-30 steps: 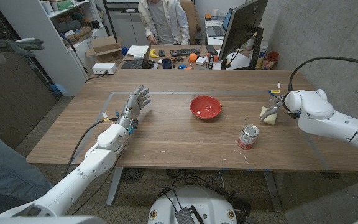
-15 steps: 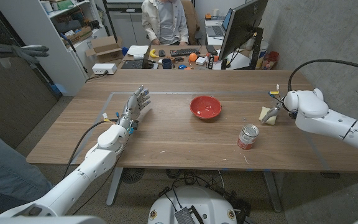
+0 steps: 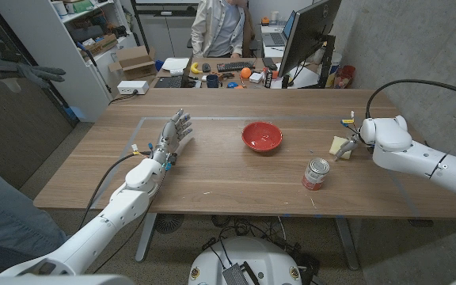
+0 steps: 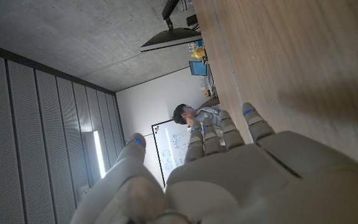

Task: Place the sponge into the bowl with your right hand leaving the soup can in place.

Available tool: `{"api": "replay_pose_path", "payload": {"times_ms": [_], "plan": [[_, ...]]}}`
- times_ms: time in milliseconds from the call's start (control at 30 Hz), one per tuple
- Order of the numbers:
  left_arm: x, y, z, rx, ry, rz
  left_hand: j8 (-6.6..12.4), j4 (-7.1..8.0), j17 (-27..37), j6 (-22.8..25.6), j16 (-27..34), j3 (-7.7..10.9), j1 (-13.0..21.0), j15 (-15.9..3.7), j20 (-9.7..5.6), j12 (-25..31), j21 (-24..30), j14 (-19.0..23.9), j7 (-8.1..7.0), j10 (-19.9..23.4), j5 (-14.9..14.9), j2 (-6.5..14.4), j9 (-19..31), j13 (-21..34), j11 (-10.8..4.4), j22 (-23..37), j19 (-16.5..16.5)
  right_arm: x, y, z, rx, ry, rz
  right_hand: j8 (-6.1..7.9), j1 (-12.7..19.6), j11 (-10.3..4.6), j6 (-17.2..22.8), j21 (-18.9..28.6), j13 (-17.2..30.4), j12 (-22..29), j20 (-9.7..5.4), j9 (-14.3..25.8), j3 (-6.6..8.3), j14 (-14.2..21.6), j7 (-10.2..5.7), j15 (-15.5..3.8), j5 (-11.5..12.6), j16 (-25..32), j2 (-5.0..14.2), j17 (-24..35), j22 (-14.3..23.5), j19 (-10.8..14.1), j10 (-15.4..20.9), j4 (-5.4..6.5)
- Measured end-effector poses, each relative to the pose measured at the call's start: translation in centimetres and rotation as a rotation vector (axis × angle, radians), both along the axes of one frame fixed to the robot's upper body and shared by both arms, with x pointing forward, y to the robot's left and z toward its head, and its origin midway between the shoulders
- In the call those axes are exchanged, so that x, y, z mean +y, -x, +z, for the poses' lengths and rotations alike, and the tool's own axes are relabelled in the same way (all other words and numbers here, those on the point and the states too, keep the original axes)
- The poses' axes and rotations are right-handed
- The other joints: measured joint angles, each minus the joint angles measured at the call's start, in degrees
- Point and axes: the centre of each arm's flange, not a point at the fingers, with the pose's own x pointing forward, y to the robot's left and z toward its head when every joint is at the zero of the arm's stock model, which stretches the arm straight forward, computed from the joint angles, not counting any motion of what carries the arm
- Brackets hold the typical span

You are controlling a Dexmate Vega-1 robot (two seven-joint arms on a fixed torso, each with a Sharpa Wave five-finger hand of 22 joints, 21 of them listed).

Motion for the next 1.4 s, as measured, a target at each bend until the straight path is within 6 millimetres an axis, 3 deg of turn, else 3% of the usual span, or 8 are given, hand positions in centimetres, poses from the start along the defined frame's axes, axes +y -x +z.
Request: {"api": "replay_pose_path", "payload": {"times_ms": [400,633,700,767,833,933,1067,1400], "plan": [[0.0,-0.2,-0.1,0.005,0.0,0.0,0.0,0.0,0.0,0.3,0.0,0.0,0.0,0.0,-0.01,0.0,0.0,0.0,0.31,-0.2,0.0,0.0,0.0,0.0,-0.19,0.0,0.0,0.5,-0.2,-0.9,-0.02,0.032,-0.037,4.59,5.9,-4.66,16.1,-0.2,3.1,5.8,0.05,1.2,-0.21,13.5,-5.02,-5.52,0.2,4.7,3.22,1.7,-0.3,9.1,14.4,-0.06],[-0.1,-0.4,-0.2,0.009,-0.001,-0.001,0.0,0.0,0.0,0.3,0.0,0.0,0.0,0.0,-0.01,0.0,0.0,0.0,0.31,-0.2,0.0,0.0,0.0,0.0,-0.19,0.0,0.0,0.6,-0.2,-1.2,-0.044,0.063,-0.06,7.95,5.9,-7.23,24.8,-0.4,5.7,9.5,-1.98,2.6,0.19,20.4,-6.76,-7.92,-0.7,7.4,3.22,2.7,-0.2,11.7,22.3,0.34],[-0.1,-0.4,-0.2,0.012,-0.002,-0.001,0.0,0.0,0.0,0.3,0.0,0.0,0.0,0.0,-0.01,0.0,0.0,0.0,0.31,-0.2,0.0,0.0,0.0,0.0,-0.19,0.0,0.0,0.7,-0.2,-1.3,-0.048,0.07,-0.062,8.88,7.4,-8.23,27.3,-0.4,6.3,10.4,-2.68,3.0,0.24,22.5,-7.07,-8.39,-0.9,8.1,4.66,2.9,-0.1,12.4,24.3,0.38],[-0.1,-0.4,-0.3,0.015,-0.002,-0.001,0.0,0.0,0.0,0.3,0.0,0.0,0.0,0.0,-0.01,0.0,0.0,0.0,0.31,-0.2,0.0,0.0,0.0,0.0,-0.19,0.0,0.0,0.9,-0.2,-1.6,-0.044,0.07,-0.06,9.96,11.1,-9.15,29.5,-0.4,6.7,11.2,-3.32,3.0,0.71,24.9,-7.24,-9.15,-1.1,9.0,8.41,3.2,-0.1,13.0,26.4,0.33],[-0.1,-0.4,-0.3,0.016,-0.003,-0.002,0.0,0.0,0.0,0.3,0.0,0.0,0.0,0.0,-0.01,0.0,0.0,0.0,0.31,-0.2,0.0,0.0,0.0,0.0,-0.19,0.0,0.0,0.9,-0.2,-1.8,-0.04,0.07,-0.059,10.85,13.0,-9.95,30.6,-0.4,7.0,12.0,-4.09,3.0,1.18,27.4,-7.32,-9.92,-1.4,9.8,10.32,3.3,-0.1,13.8,28.5,0.31],[-0.2,-0.5,-0.2,0.015,-0.004,-0.002,0.0,0.0,0.0,0.3,0.0,0.0,0.0,0.0,-0.02,0.0,0.0,0.0,0.31,-0.2,0.0,0.0,0.0,0.0,-0.19,0.0,0.0,0.6,0.0,-1.4,-0.082,0.097,-0.083,11.47,13.1,-10.64,32.2,-0.4,7.1,12.4,-4.55,3.0,1.25,30.7,-6.93,-10.99,-1.9,10.8,10.39,3.4,-0.1,14.3,31.2,0.25],[-0.2,-0.5,-0.2,0.017,-0.006,-0.003,0.0,0.01,0.0,0.3,0.0,0.0,0.0,0.0,-0.02,0.0,0.0,0.0,0.31,-0.2,0.0,0.0,0.0,0.0,-0.19,0.0,0.0,0.7,0.2,-1.4,-0.1,0.1,-0.083,12.62,14.0,-11.46,35.6,-0.4,6.3,13.1,-5.69,3.4,1.4,34.5,-3.67,-12.22,-2.7,11.3,10.57,3.4,-0.1,15.4,35.3,0.09],[-0.2,-0.6,-0.3,0.023,-0.009,-0.004,0.0,0.01,0.0,0.3,0.0,0.01,0.0,0.0,-0.02,0.0,0.0,0.0,0.31,-0.2,0.0,0.0,0.0,0.0,-0.19,0.0,0.0,1.0,0.4,-1.2,-0.149,0.111,-0.074,14.78,17.5,-13.76,47.0,0.6,4.2,15.1,-8.23,1.9,2.1,44.6,-5.07,-15.28,-4.7,13.6,12.42,3.4,-0.1,20.4,47.7,-0.62]]}}
